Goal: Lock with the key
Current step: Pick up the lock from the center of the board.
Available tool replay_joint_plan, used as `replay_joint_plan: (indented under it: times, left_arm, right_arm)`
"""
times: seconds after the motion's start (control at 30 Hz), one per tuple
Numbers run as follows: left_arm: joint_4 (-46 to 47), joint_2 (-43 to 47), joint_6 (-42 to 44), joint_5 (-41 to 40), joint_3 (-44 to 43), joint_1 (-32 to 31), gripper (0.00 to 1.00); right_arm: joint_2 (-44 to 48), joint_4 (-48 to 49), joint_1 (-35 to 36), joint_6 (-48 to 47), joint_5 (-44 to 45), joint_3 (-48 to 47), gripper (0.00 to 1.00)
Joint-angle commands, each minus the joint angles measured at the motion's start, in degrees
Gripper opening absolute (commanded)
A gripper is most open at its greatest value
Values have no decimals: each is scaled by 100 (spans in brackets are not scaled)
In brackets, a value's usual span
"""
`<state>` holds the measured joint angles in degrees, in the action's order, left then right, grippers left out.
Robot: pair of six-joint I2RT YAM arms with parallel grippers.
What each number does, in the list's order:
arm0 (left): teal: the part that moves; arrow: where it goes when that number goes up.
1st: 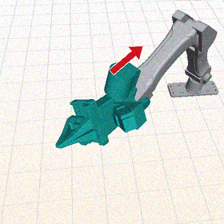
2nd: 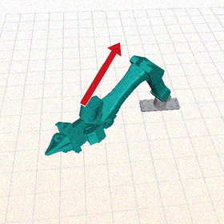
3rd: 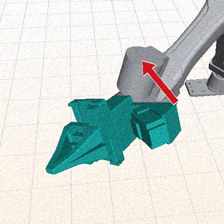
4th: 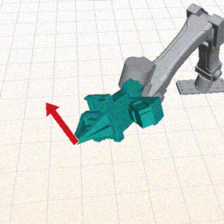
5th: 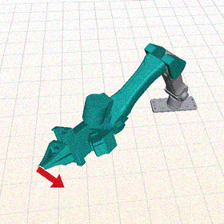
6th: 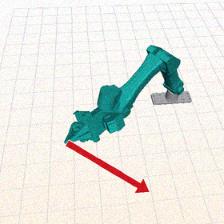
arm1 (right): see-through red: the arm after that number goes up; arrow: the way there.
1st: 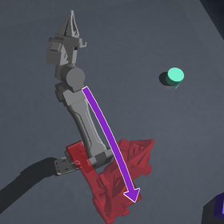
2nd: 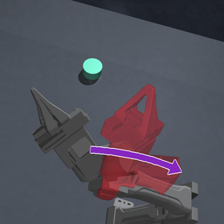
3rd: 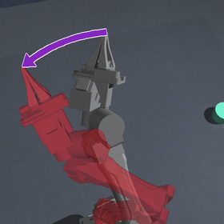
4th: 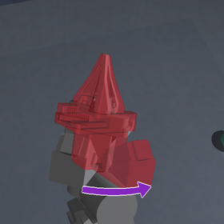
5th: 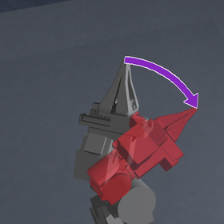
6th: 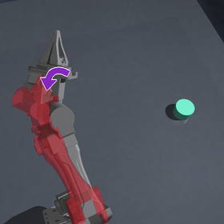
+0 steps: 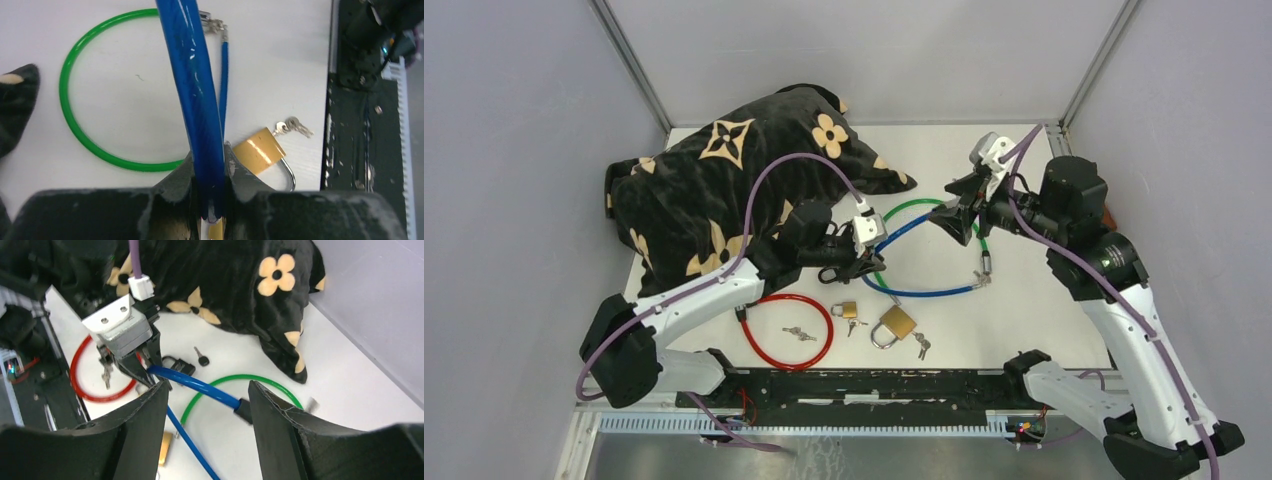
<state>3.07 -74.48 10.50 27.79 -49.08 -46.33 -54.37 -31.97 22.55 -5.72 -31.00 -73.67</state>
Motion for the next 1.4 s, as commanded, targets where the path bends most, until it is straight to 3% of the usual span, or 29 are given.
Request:
replay_joint_plan:
  times: [0.0, 0.17, 0.3, 0.77, 0.8, 0.9, 1.0, 1.03, 1.1, 1.17, 1.37]
  left_arm:
    - [-2096, 240, 1731, 971, -747, 11, 2]
    - [-2634, 237, 2153, 978, -1024, 18, 2]
    - [-2645, 266, 2238, 953, -1062, 9, 2]
    - [-2583, 308, 2261, 971, -1007, 5, 2]
    - [-2583, 301, 2259, 973, -999, 8, 2]
    - [-2583, 326, 2237, 1007, -981, 8, 2]
    - [-2551, 349, 2165, 1013, -951, 10, 2]
    - [-2480, 373, 2081, 1002, -923, 12, 5]
    - [-2172, 465, 1770, 888, -805, 17, 28]
    - [-1759, 584, 1407, 713, -640, 18, 43]
    - [-737, 1150, 465, 389, 260, 345, 51]
  right_arm:
    - [-212, -1506, 226, -1275, -156, -486, 64]
    - [-612, -1982, 730, -1914, -167, -822, 64]
    - [-943, -2337, 1339, -2170, 415, -698, 64]
    - [-1119, -1787, 1434, -2144, 710, 251, 61]
    - [-1120, -1704, 1436, -2137, 714, 289, 57]
    - [-1066, -1370, 1437, -2030, 825, 411, 24]
    - [-901, -998, 1437, -1851, 923, 489, 1]
    - [-833, -873, 1428, -1762, 977, 512, 0]
    - [-690, -645, 1378, -1624, 1074, 541, 0]
    - [-515, -407, 1228, -1575, 896, 615, 0]
    - [-18, 351, 136, -1555, -997, 1108, 0]
